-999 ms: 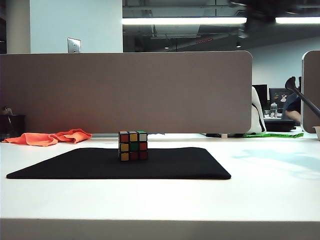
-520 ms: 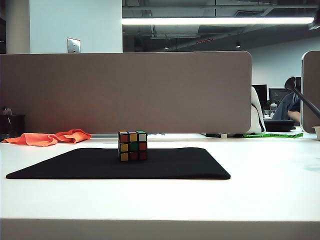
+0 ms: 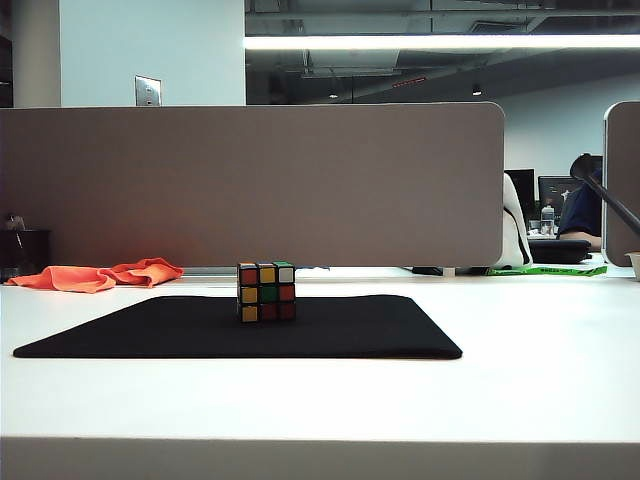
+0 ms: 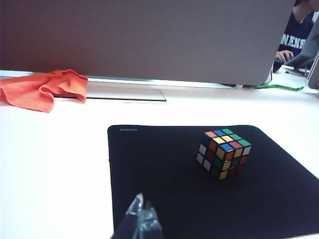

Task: Pick up the cube on the right side of the mouse pad, then place it in the center of the mouse pad.

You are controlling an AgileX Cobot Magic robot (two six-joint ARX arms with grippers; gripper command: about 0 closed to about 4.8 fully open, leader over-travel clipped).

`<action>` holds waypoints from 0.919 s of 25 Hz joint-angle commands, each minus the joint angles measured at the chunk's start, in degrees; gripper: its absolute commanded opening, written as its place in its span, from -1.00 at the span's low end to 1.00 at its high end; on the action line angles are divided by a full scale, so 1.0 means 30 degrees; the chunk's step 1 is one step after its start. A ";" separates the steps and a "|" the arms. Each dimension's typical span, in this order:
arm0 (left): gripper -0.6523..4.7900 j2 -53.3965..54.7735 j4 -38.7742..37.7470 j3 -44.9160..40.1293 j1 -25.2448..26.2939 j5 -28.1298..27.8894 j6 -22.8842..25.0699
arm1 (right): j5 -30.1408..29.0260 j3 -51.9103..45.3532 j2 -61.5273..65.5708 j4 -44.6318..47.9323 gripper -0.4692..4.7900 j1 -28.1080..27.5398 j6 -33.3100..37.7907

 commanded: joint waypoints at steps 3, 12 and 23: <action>-0.78 0.0015 0.0219 0.0087 0.0029 0.0036 -0.0197 | 0.0510 -0.1880 -0.3657 0.0109 -0.84 0.0000 0.0918; -0.78 0.0015 0.0219 0.0087 0.0029 0.0036 -0.0546 | 0.0546 -0.4663 -0.7956 0.0138 -0.84 0.0000 0.2820; -0.78 0.0015 0.0219 0.0087 0.0029 0.0036 -0.0546 | 0.0678 -0.6856 -1.0717 -0.0845 -0.85 0.0000 0.3104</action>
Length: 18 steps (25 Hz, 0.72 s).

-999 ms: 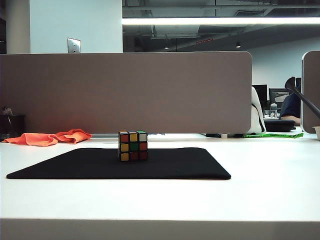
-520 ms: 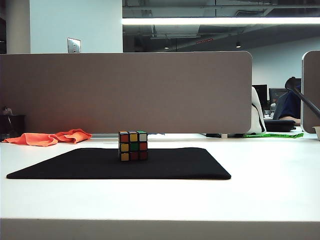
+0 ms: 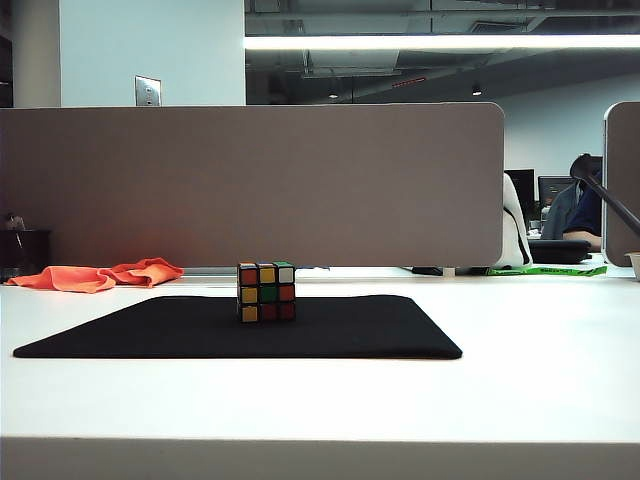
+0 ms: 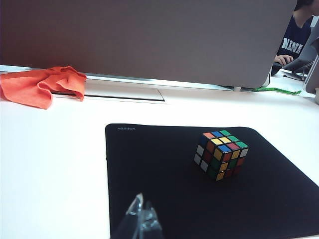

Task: Pick up the cube on the right side of the mouse pad, then place it in the center of the mouse pad.

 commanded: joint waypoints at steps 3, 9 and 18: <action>-0.78 0.0015 0.0240 0.0087 0.0029 0.0022 -0.0073 | 0.0051 -0.0750 -0.0780 0.0189 -0.84 0.0000 0.0058; -0.78 0.0015 0.0240 0.0087 0.0029 0.0022 -0.0073 | 0.0947 -0.1894 -0.1107 0.0197 -0.84 -0.0007 0.0044; -0.78 0.0015 0.0240 0.0087 0.0029 0.0022 -0.0066 | 0.3439 -0.2739 -0.1100 0.0444 -0.84 -0.0015 -0.0029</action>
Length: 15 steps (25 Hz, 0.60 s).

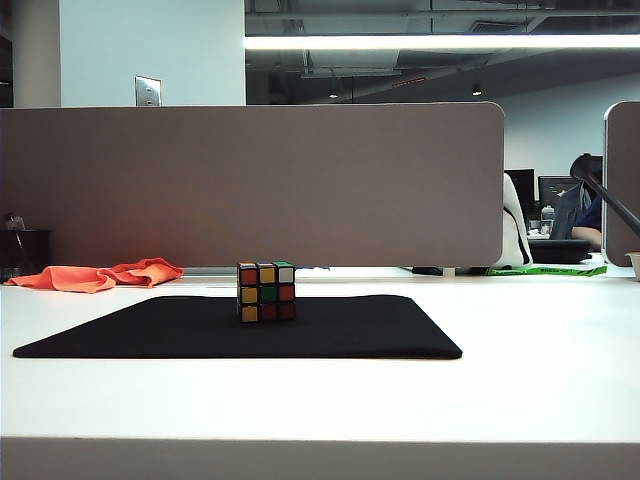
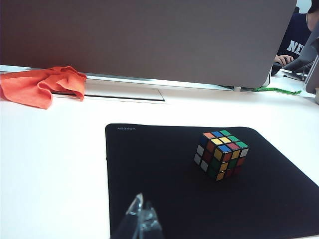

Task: Pick up the cube on the right side of the mouse pad, then place it in the center of the mouse pad.

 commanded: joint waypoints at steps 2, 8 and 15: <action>-0.78 0.0022 0.0248 0.0087 0.0029 0.0022 -0.0066 | 0.0248 -0.0568 -0.0022 0.0954 -0.84 0.0000 -0.0051; -0.78 0.0022 0.0240 0.0087 0.0029 0.0022 -0.0073 | -0.0867 -0.1712 -0.0029 0.2302 -0.84 0.0007 -0.0058; -0.78 0.0022 0.0240 0.0087 0.0029 0.0015 -0.0073 | -0.2091 -0.1712 -0.0889 0.2317 -0.85 0.0015 -0.0211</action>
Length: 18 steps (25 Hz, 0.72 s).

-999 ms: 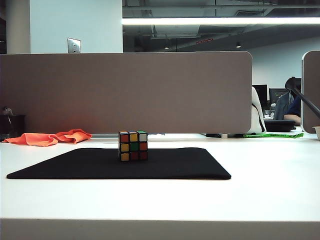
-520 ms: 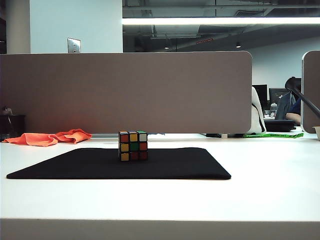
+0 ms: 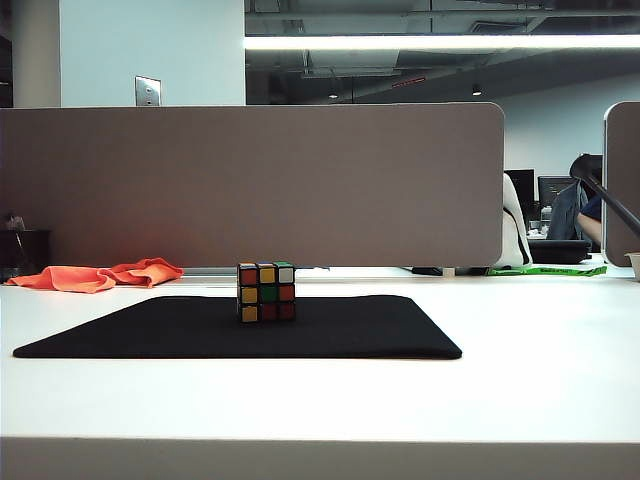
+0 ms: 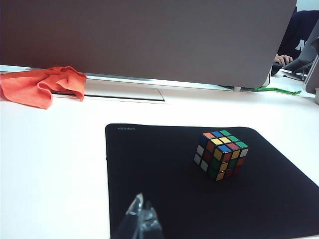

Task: Pick up the cube on the right side of the mouse pad, then place it in the center of the mouse pad.

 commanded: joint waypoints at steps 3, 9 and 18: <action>-0.78 0.0022 0.0240 0.0080 0.0029 0.0022 -0.0066 | -0.0299 0.0087 -0.1348 -0.0066 -0.84 0.0007 -0.0058; -0.78 0.0022 0.0240 0.0080 0.0029 0.0015 -0.0066 | -0.0568 0.0095 -0.1290 -0.0211 -0.84 0.0583 -0.0051; -0.78 0.0022 0.0240 0.0051 0.0029 0.0007 -0.0066 | 0.3220 0.0087 -0.1290 -0.0488 -0.84 0.4612 -0.1552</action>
